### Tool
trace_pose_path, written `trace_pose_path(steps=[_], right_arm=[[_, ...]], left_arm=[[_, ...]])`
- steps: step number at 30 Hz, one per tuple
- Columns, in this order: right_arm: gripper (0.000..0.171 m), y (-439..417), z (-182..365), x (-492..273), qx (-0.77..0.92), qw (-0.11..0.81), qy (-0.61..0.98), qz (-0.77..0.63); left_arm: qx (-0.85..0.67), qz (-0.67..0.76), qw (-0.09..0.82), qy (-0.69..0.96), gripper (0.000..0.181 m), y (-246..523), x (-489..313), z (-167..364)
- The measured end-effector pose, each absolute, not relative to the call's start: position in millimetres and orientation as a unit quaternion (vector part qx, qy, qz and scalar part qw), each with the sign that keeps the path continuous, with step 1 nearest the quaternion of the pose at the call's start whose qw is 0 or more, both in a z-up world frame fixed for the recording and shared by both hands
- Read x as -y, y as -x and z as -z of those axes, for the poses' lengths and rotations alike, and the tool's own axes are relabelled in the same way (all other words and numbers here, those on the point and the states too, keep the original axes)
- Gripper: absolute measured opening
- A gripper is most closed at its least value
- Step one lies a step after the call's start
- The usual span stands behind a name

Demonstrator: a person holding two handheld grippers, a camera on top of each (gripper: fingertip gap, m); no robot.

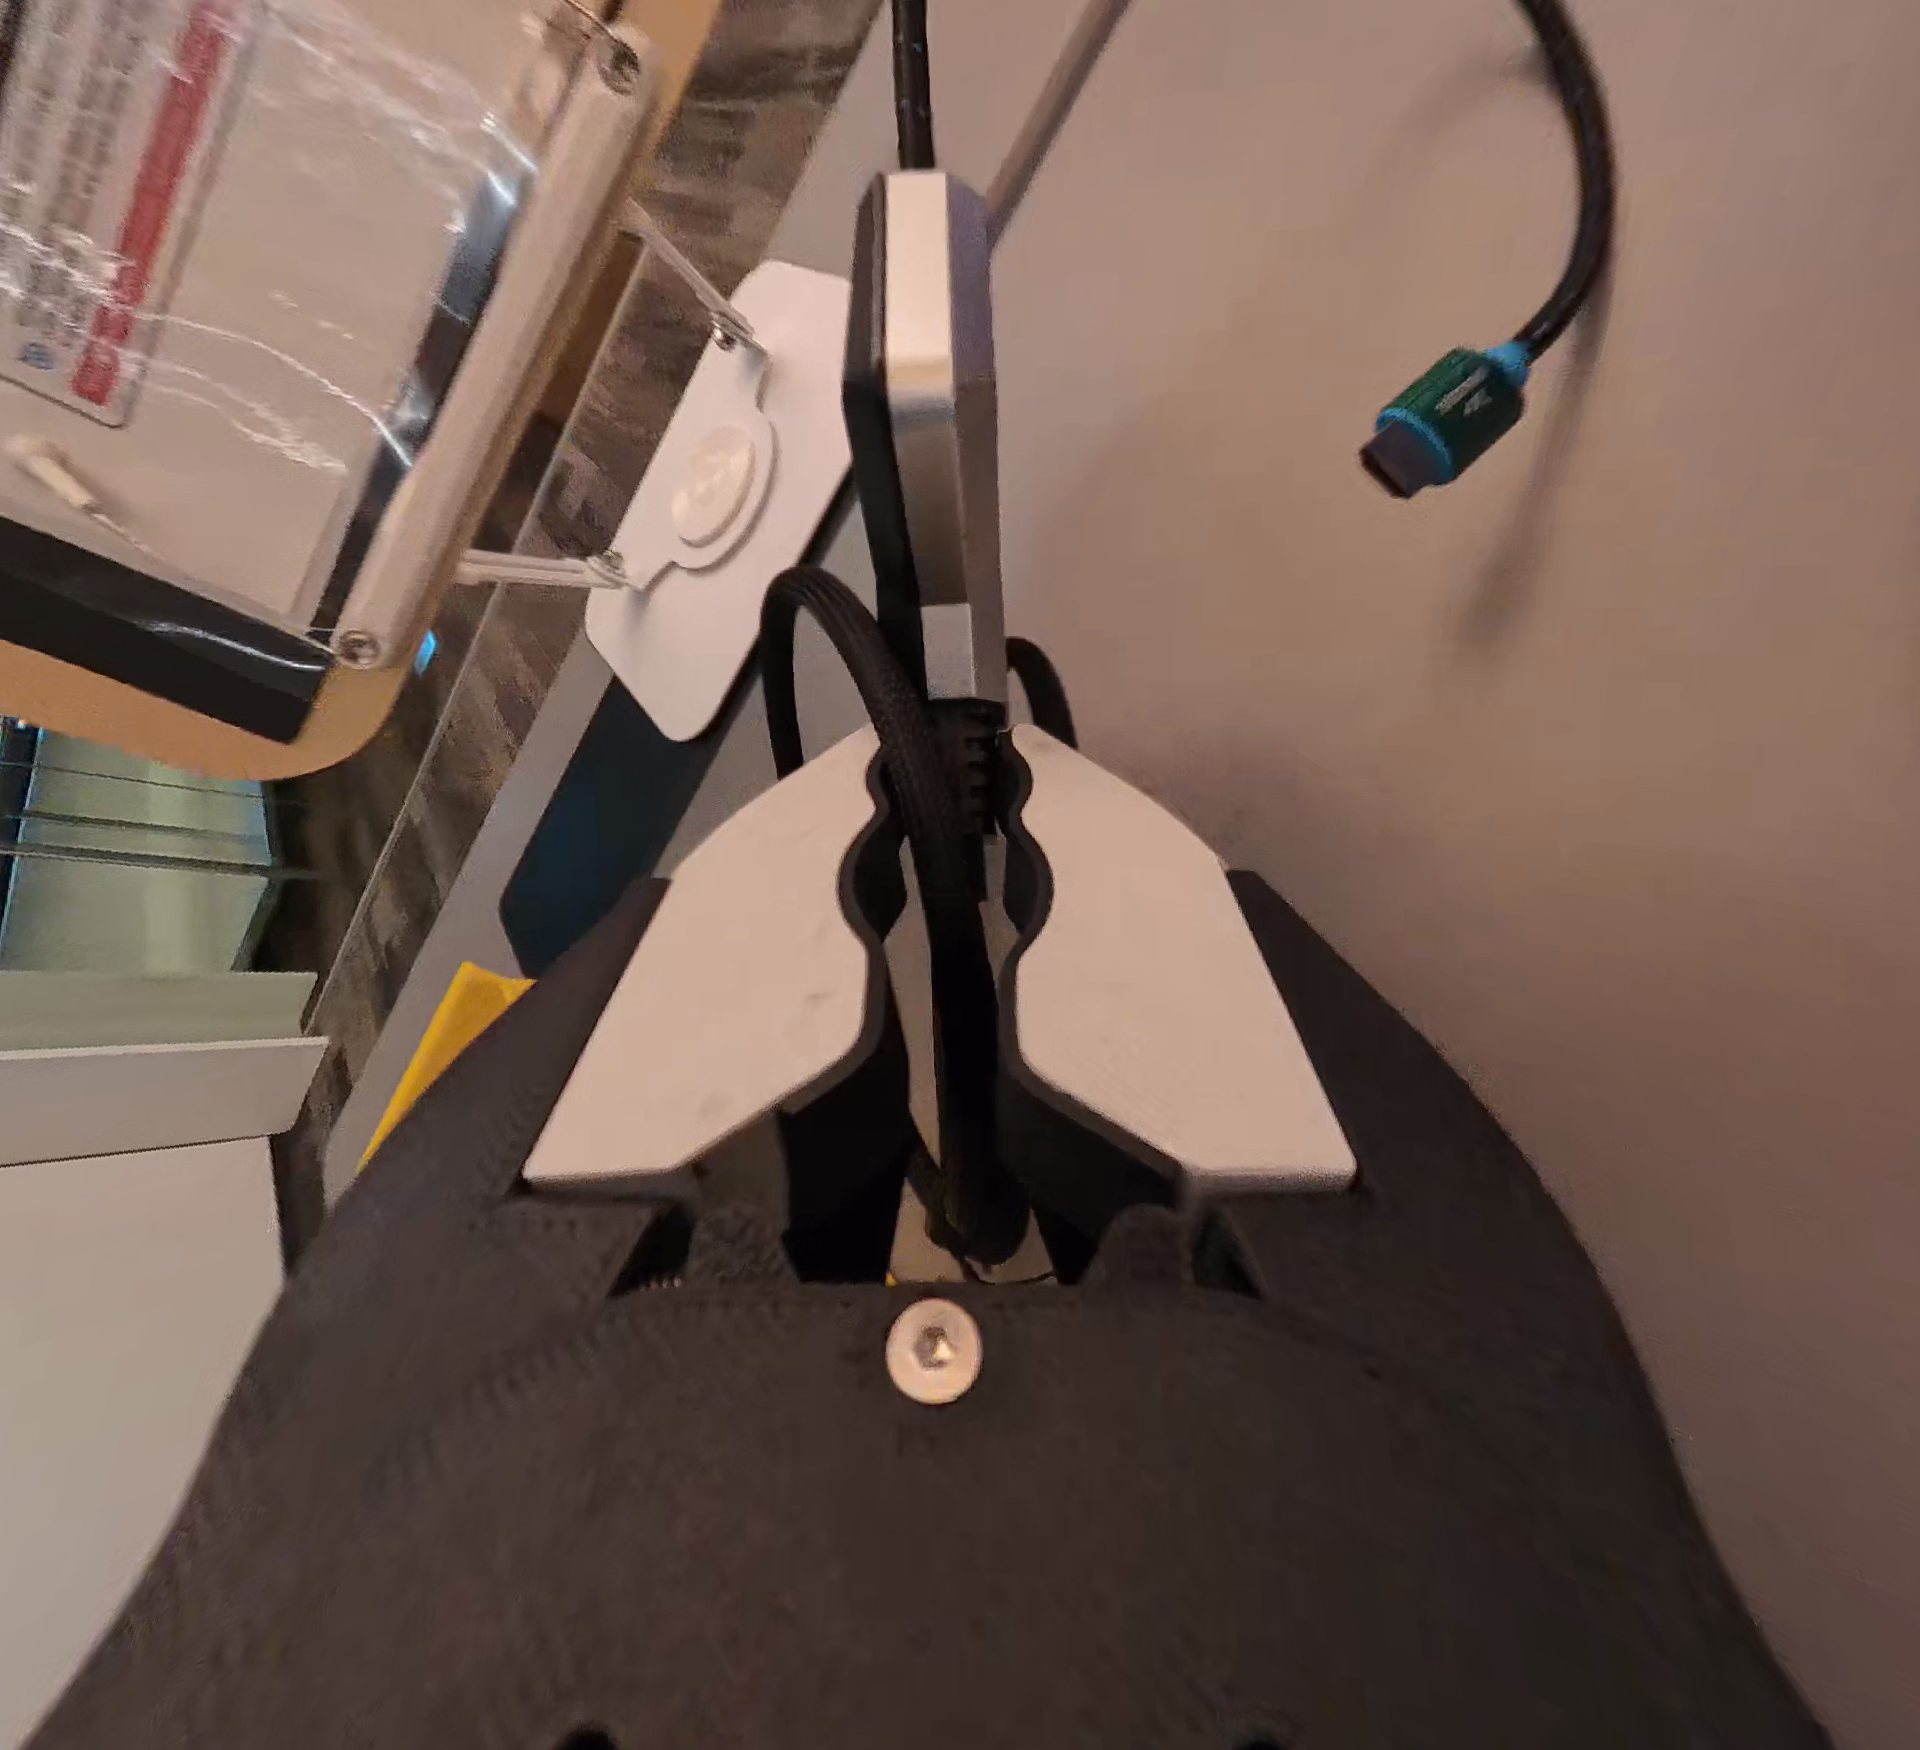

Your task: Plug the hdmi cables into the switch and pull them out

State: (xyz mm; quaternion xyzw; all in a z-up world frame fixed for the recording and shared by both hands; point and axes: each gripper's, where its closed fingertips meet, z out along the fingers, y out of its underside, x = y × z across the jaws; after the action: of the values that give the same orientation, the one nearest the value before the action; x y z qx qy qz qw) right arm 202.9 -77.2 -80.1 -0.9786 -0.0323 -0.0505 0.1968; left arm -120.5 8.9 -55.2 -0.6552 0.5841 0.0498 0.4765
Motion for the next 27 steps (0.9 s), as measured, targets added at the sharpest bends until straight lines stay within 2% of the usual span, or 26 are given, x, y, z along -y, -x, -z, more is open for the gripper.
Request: trace_pose_path(steps=[1,3,8,11,14,16,18,22,25,27], right_arm=[[0.023,-205,80,81,0.029,0.193,0.98,0.042],[0.024,-207,80,87,0.029,0.187,0.981,0.036],[0.043,-213,75,92,0.047,0.177,0.98,0.073],[0.045,-213,65,92,0.045,0.194,0.977,0.078],[0.047,-214,49,92,0.041,0.227,0.97,0.08],[0.047,-214,36,92,0.042,0.254,0.963,0.079],[0.047,-215,22,92,0.038,0.283,0.955,0.08],[0.047,-216,-6,92,0.036,0.344,0.935,0.084],[0.046,-211,-26,90,0.039,0.389,0.917,0.084],[0.046,-204,-36,90,0.049,0.41,0.907,0.081]], left_arm=[[-0.59,-0.057,0.467,0.656,0.014,120,-9,61],[-0.602,-0.067,0.446,0.659,0.014,120,-9,74],[-0.635,-0.078,0.401,0.656,0.017,119,-2,101],[-0.638,-0.094,0.396,0.654,0.019,120,2,108],[-0.62,-0.084,0.42,0.658,0.033,121,8,96],[-0.596,-0.056,0.43,0.676,0.056,126,18,82],[-0.57,-0.004,0.441,0.693,0.067,131,38,66],[-0.521,0.139,0.45,0.712,0.069,130,102,49],[-0.498,0.237,0.389,0.738,0.068,112,151,76],[-0.498,0.211,0.337,0.771,0.072,109,163,110]])
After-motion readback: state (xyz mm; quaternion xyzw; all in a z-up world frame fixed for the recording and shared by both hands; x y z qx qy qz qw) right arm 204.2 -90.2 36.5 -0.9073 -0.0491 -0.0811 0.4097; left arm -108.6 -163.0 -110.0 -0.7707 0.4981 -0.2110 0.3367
